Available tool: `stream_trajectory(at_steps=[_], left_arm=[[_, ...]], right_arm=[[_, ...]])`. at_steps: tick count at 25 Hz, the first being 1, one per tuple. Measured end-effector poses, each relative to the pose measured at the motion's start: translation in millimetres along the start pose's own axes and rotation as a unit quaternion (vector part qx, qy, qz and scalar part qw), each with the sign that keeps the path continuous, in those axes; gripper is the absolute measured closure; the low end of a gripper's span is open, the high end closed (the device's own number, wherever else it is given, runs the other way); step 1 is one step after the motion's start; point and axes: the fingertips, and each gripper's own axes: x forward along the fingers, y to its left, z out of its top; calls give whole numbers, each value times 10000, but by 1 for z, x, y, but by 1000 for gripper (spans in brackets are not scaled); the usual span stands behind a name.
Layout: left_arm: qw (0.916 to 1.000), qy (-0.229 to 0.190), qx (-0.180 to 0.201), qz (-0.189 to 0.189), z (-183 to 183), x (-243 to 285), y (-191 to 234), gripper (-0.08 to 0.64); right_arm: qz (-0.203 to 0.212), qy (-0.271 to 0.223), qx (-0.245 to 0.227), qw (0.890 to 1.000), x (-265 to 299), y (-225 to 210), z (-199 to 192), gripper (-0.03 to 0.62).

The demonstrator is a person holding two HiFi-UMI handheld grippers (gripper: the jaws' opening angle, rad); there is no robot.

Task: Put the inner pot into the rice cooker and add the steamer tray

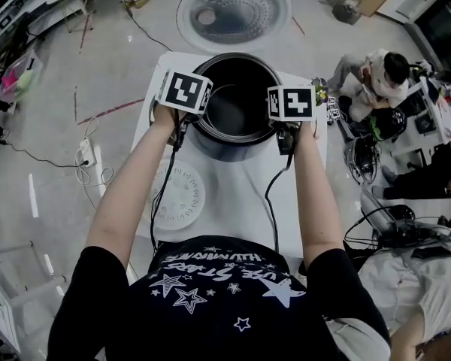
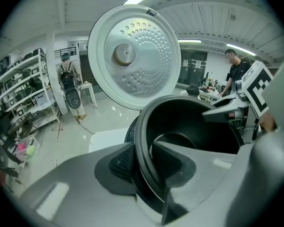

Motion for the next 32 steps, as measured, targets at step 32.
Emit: stream_trajectory(at_steps=[32], left_arm=[[9793, -1696, -291, 1061, -30, -158, 26, 364]], right_arm=[[1497, -1997, -449, 9673, -105, 118, 42, 262]])
